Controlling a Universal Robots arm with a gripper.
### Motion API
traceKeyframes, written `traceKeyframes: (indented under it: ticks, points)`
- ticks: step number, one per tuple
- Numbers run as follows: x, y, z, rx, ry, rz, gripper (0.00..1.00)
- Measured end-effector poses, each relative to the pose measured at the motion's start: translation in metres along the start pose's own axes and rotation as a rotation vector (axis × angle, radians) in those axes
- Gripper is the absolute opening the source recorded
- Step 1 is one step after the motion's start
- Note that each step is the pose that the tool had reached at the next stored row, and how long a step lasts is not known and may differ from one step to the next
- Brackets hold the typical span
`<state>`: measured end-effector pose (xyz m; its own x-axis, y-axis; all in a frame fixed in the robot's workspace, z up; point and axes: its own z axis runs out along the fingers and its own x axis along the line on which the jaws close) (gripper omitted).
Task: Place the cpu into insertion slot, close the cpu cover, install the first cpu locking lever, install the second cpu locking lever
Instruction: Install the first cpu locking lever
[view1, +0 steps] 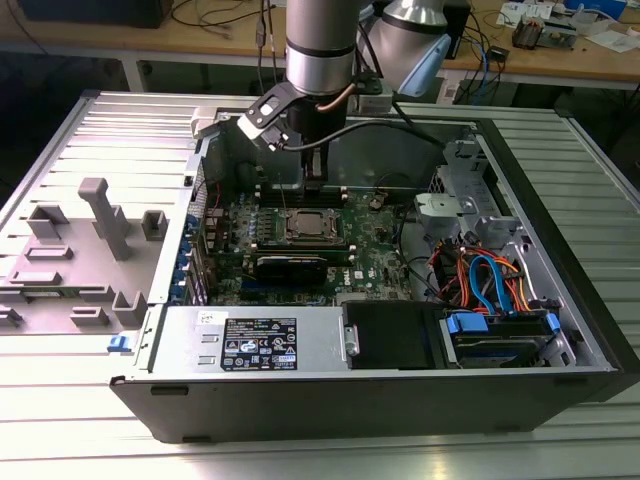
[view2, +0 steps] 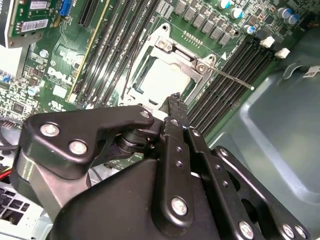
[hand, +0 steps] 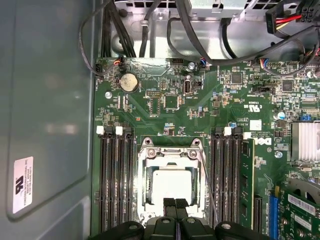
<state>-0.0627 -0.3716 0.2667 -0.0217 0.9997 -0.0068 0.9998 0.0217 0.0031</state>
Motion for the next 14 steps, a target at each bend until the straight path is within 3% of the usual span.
traceKeyframes:
  ticks: [4,8,10,14]
  points:
    - [0.0,0.0,-0.0005,0.0002,0.0004,-0.015,0.11]
    - [0.0,0.0001,-0.0002,-0.0006,0.0008,-0.158,0.11]
    - [0.0,0.0,-0.0002,-0.0009,0.0009,-0.196,0.11]
    - [0.0,0.0,-0.0001,-0.0017,0.0012,-0.318,0.11]
